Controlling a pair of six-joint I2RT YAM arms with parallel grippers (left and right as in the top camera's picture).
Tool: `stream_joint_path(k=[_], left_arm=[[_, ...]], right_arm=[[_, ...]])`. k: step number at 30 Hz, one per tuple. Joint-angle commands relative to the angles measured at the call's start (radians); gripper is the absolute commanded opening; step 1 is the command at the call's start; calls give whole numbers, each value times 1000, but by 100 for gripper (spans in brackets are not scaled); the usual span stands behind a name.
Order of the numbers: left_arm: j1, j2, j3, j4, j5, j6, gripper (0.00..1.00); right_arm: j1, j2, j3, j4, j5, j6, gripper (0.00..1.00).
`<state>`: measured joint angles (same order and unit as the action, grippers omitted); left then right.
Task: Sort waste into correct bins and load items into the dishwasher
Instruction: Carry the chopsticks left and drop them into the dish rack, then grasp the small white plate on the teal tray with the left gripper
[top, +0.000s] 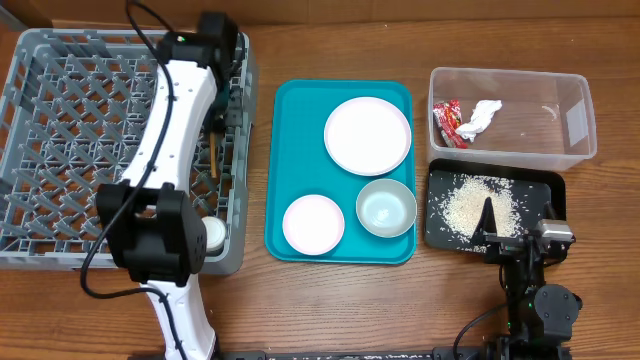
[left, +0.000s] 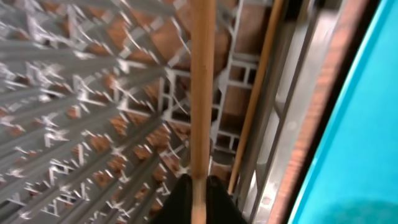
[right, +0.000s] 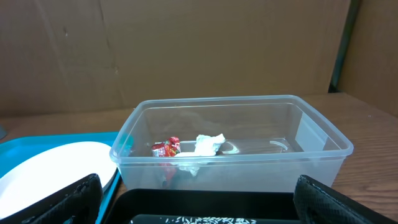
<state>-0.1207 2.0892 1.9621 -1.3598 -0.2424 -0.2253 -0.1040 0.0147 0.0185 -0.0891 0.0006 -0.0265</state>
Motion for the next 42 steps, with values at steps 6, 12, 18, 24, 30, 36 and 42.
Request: stream_joint_path(k=[6,12,18,24,30,36,42], left_arm=[[-7,-34,78,-45,38,16,65],[-40,-179,112,-86,132,22,62],[-84,-365,100,-185,78,-63,55],[-122,-610,-63,-199,14,-143,71],[-150,-666,-375,-66,226,-140,86],[-169,-594,-609,96,359,-130,77],[-286,-482,-695,193,129,-239,57]], right_arm=[[-2,-12,-11,7,2,0,100],[-2,-12,-11,7,2,0,100],[-2,-12,-11,7,2,-1,100],[-2,-12,-11,7,2,-1,100],[-2,-12,-11,7,2,0,100],[-2,-12,-11,7,2,0,100],[-2,-12,-11,7,2,0,100]])
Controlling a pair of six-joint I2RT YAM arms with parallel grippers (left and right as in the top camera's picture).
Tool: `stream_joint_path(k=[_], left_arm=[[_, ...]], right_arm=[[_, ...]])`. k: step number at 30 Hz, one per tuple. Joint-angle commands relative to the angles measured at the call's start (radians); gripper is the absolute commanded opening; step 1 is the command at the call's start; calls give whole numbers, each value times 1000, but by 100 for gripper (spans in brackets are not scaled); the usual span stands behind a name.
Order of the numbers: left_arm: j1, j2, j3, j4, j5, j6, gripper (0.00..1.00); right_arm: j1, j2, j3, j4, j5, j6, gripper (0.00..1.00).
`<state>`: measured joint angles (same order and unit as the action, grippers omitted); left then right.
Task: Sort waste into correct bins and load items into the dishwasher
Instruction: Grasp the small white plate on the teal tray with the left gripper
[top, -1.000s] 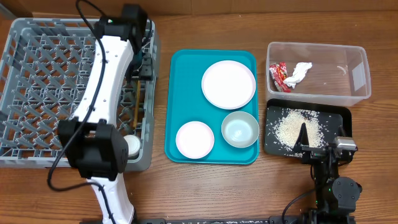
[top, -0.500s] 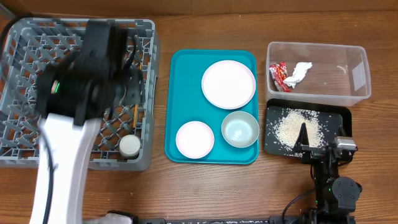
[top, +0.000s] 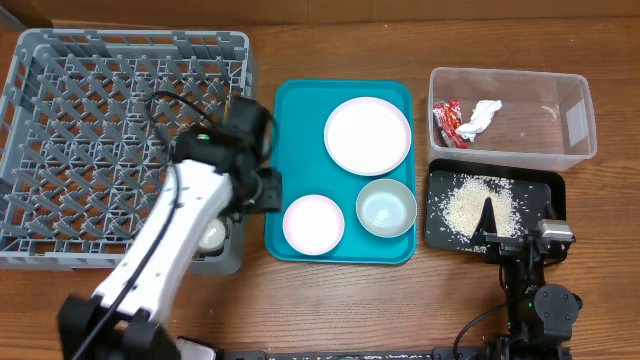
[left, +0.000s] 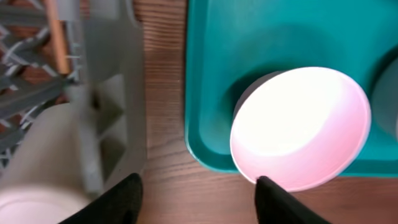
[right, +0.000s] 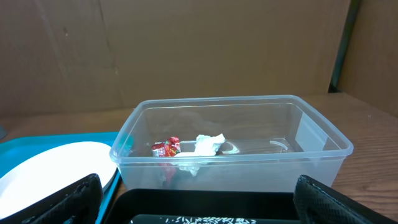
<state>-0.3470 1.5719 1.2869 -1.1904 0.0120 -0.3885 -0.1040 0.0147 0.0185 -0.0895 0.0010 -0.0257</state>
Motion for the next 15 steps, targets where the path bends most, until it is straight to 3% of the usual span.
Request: stream_joint_path(k=[1,6,10,15], left_arm=[[-83,58,-24,33,-174,-98,57],[-138,227,-24,65,-214,-151,52],[-137,319,-24,105,-156,-142,47],[-138,356,-24,126,-98,-120,26]], right_arm=[[-2,-12,-11,7,2,-2,100],[-2,-12,-11,7,2,-1,100],[-2,-12,-11,7,2,-2,100],[-2,-12,-11,8,2,-1,100]])
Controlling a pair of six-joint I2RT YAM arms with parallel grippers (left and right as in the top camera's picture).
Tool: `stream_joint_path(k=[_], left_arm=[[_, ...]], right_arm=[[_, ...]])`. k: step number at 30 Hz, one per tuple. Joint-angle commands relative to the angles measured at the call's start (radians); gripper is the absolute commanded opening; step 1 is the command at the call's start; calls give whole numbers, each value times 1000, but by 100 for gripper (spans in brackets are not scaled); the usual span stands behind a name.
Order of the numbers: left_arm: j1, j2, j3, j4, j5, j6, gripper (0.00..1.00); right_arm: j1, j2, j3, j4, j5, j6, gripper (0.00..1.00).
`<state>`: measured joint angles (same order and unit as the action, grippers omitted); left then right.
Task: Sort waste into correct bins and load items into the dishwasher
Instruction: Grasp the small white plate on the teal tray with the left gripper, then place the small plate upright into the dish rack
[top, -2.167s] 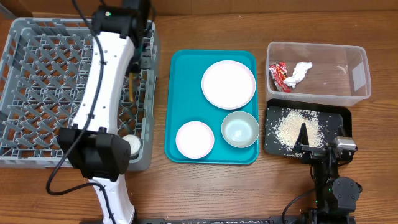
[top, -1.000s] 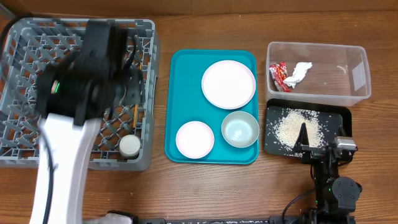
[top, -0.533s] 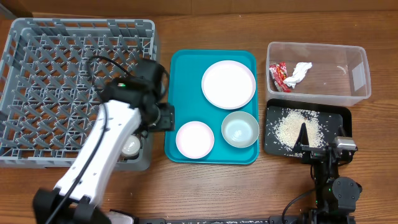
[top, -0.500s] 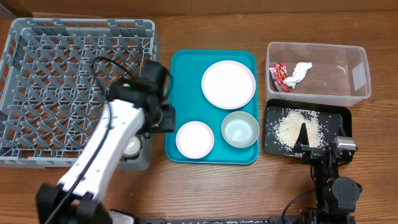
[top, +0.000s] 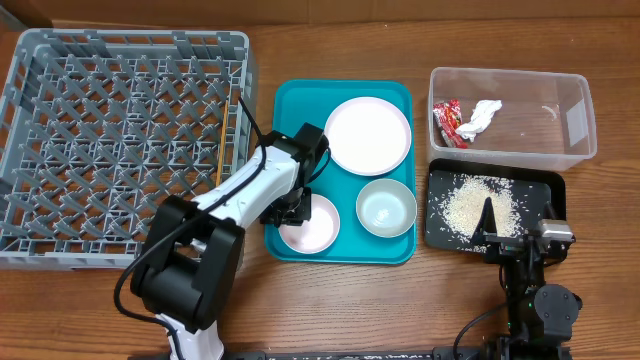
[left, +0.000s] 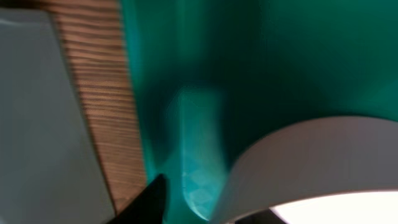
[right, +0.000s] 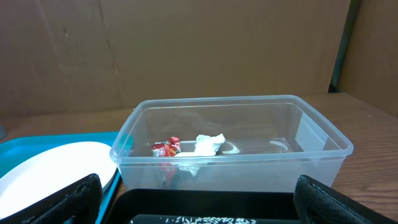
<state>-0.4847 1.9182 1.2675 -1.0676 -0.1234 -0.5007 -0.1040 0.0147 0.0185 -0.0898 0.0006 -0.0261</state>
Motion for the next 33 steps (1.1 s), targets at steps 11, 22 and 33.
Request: stream_joint_path(k=[11,22,33], left_arm=[[3,-14,11,-24,50,-8,59],[26,-100,10,-27,76,-12,46],[26,-98,-25,-27,102,0,41]], right_arm=[[-2,-12,-11,8,2,-1,100],[-2,-12,-11,8,2,-1,100],[-2,-12,-11,8,2,-1,100]])
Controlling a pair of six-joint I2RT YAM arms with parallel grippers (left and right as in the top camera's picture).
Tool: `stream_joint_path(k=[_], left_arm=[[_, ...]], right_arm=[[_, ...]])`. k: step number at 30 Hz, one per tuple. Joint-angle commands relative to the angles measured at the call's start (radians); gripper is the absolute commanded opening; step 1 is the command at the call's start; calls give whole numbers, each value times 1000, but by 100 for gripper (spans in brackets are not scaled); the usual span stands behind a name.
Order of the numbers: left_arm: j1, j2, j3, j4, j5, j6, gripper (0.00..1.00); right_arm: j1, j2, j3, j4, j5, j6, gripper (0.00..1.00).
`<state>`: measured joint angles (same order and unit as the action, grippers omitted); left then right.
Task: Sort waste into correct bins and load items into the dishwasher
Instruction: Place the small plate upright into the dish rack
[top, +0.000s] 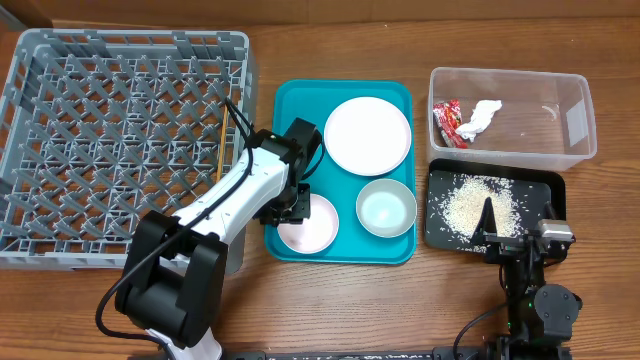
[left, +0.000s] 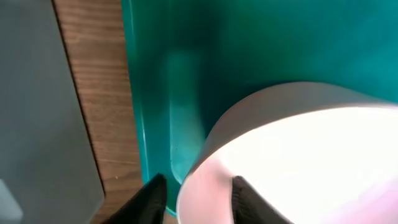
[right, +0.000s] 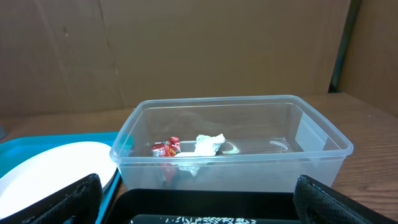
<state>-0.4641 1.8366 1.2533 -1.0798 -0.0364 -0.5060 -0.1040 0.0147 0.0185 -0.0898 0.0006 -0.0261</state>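
A small pink-white bowl (top: 314, 226) (left: 298, 155) sits at the front left of the teal tray (top: 300, 110) (left: 249, 43). My left gripper (top: 293, 206) (left: 198, 194) is shut on the bowl's left rim, one finger outside and one inside. The tray also holds a white plate (top: 367, 135) and a pale green bowl (top: 386, 208). The grey dish rack (top: 100, 130) (left: 37, 93) stands at the left, with chopsticks (top: 222, 140) along its right side. My right gripper (top: 518, 222) (right: 199, 208) rests open over the black tray.
A clear bin (top: 510, 112) (right: 230, 146) at the back right holds a red wrapper (top: 447, 122) and a crumpled tissue (top: 480, 117). In front of it, a black tray (top: 490, 208) carries scattered rice. Bare wood lies between rack and teal tray.
My left gripper's fingers have gone from beside the small bowl's left edge to gripping its rim. The bowl fills more of the left wrist view. The right arm is unchanged.
My left gripper was shut on a chopstick over the rack's right side. Then it was open over the teal tray's front left, by the small bowl, the chopstick left in the rack. It was then low at the bowl's rim, and now grips it.
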Motion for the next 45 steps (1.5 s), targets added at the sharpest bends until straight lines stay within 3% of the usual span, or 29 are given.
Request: stream_joint_path(k=[1,3,7,8,9,17,24,28,31,34,45], left_arm=[[5,-16,-16,-16,14,5,42],[5,-16,-34,-8,12,5,43],[5,-16,-58,19,19,5,27],[5,-16,-58,26,19,5,21],[5,-19,-54,27,24,4,4],[5,-55,142,-140,-47,4,4],[27,-106,437,-372,-371,-54,4],[50,-113,556,-512,-650,-106,4],[68,-117,571,-590,-880,-192,4],[97,-115,562,-608,-1001,-289,4],[164,38,560,-595,-1152,-396,4]], right_arm=[[-2,-12,-11,8,2,-1,100],[-2,-12,-11,8,2,-1,100],[-2,-12,-11,8,2,-1,100],[-2,-12,-11,8,2,-1,100],[-2,-12,-11,8,2,-1,100],[-2,-12,-11,8,2,-1,100],[-2,-12,-11,8,2,-1,100],[-2,-12,-11,8,2,-1,100],[-2,-12,-11,8,2,-1,100],[-2,-12,-11,8,2,-1,100],[-2,-12,-11,8,2,-1,100]])
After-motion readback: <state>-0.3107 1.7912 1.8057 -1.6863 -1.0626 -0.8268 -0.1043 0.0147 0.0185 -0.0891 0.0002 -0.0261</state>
